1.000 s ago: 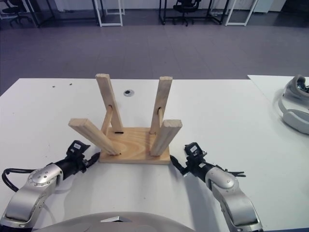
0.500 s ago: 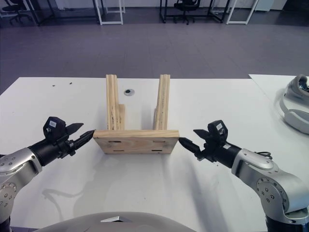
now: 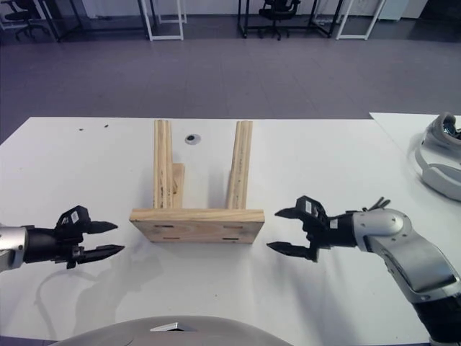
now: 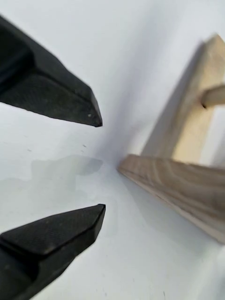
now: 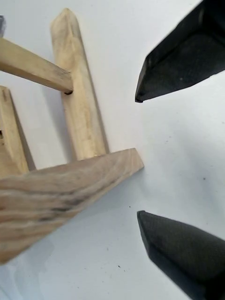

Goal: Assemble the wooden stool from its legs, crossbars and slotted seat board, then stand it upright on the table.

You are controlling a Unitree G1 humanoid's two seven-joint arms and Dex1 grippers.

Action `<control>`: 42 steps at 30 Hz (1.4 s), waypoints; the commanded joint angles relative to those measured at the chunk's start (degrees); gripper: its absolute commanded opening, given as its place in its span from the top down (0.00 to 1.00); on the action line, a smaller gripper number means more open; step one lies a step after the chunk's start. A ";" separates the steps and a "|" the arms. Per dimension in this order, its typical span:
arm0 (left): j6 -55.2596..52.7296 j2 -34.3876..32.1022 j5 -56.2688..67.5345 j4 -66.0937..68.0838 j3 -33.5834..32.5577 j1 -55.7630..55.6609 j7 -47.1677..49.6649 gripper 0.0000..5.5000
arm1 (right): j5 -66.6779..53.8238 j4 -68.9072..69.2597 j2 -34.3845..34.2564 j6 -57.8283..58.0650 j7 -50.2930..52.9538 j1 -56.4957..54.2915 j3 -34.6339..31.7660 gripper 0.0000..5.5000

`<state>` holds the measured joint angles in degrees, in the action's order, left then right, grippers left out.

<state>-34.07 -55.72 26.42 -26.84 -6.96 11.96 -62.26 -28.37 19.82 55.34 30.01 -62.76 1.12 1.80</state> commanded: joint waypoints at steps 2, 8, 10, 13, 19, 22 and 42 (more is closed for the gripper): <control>3.81 2.02 -4.85 4.98 11.48 -13.09 -2.94 0.44 | 2.25 -1.12 -2.46 -0.86 -2.57 -5.24 5.32 0.30; 5.13 3.67 -3.50 5.19 13.57 -16.29 -4.28 0.54 | 4.50 -1.62 -4.69 -2.49 -2.56 -8.21 7.13 0.53; 5.34 3.34 -3.15 4.71 13.49 -15.87 -5.03 0.58 | 4.34 -1.08 -5.14 -2.34 -2.47 -8.54 6.86 0.59; 8.46 2.65 -5.94 6.64 14.28 -15.67 -5.77 0.69 | 3.93 -0.69 -5.24 -2.28 -2.80 -8.57 6.46 0.69; 9.73 5.84 0.43 5.15 10.19 -21.75 -7.02 0.72 | -5.29 0.66 -6.04 3.70 -4.51 -13.68 1.10 0.70; -7.15 2.41 22.92 2.46 -0.08 -32.99 -7.28 0.72 | -24.20 -3.29 -3.57 21.20 -7.49 -31.16 -6.95 0.70; -49.17 -4.85 86.57 33.52 12.23 -43.28 12.74 0.76 | -54.93 -38.50 2.89 62.42 -13.46 -48.90 20.78 0.76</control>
<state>-85.38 -63.64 106.26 7.95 5.89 -33.50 -49.23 -81.39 -15.47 64.07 92.06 -79.23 -52.48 25.69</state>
